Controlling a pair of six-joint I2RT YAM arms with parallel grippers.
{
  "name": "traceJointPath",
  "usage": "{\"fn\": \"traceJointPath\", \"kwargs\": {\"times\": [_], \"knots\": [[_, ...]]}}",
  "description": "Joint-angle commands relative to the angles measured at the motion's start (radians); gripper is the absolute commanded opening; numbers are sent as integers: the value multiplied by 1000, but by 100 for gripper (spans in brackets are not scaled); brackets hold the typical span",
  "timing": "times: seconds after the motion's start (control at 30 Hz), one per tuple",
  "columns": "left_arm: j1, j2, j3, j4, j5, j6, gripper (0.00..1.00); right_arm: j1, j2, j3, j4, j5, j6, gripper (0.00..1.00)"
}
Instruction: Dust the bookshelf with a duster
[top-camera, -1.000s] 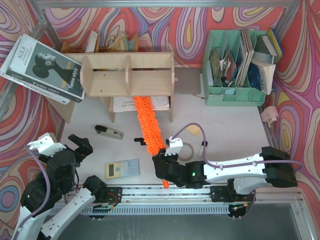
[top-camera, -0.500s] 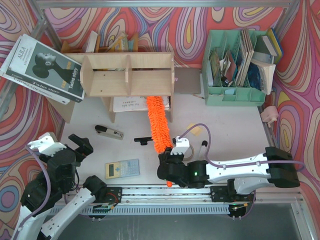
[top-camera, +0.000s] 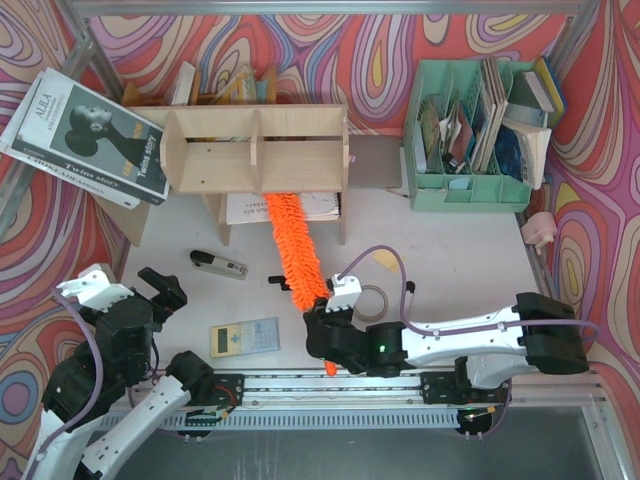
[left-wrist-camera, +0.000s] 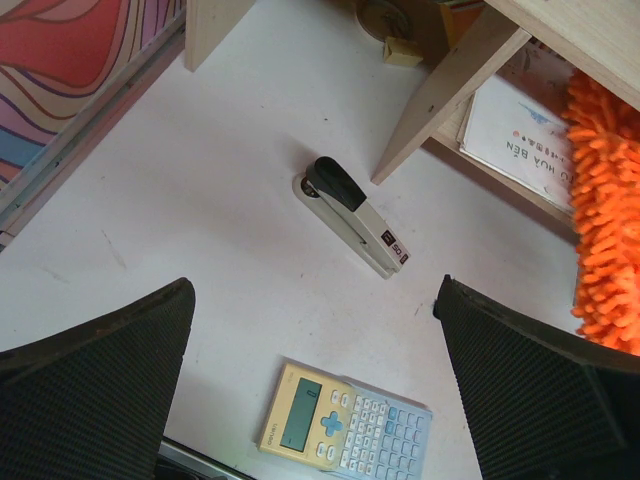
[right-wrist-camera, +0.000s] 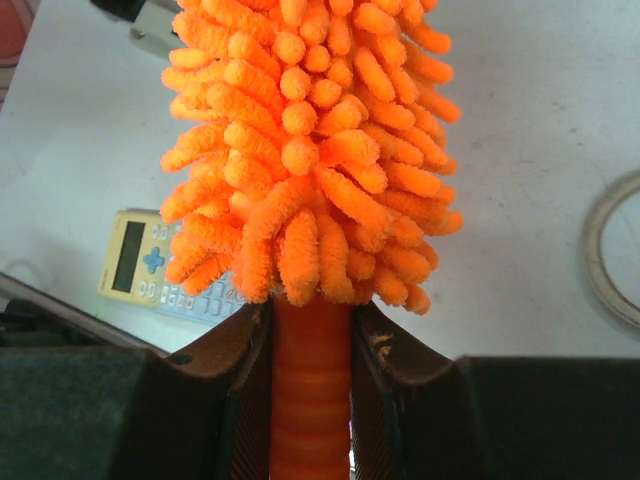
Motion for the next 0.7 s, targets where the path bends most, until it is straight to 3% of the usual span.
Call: {"fn": "traceJointPath", "kwargs": {"times": [0.0, 0.3, 0.53, 0.67], "knots": [[-5, 10, -9, 12, -4, 14, 98, 22, 28, 61, 173, -33, -150, 0], [-6, 14, -10, 16, 0, 17, 98, 69, 54, 78, 270, -45, -283, 0], [-6, 21, -10, 19, 4, 22, 98, 71, 100, 55, 140, -27, -145, 0], [-5, 30, -8, 18, 4, 23, 98, 70, 106, 75, 139, -18, -167, 0]]}}
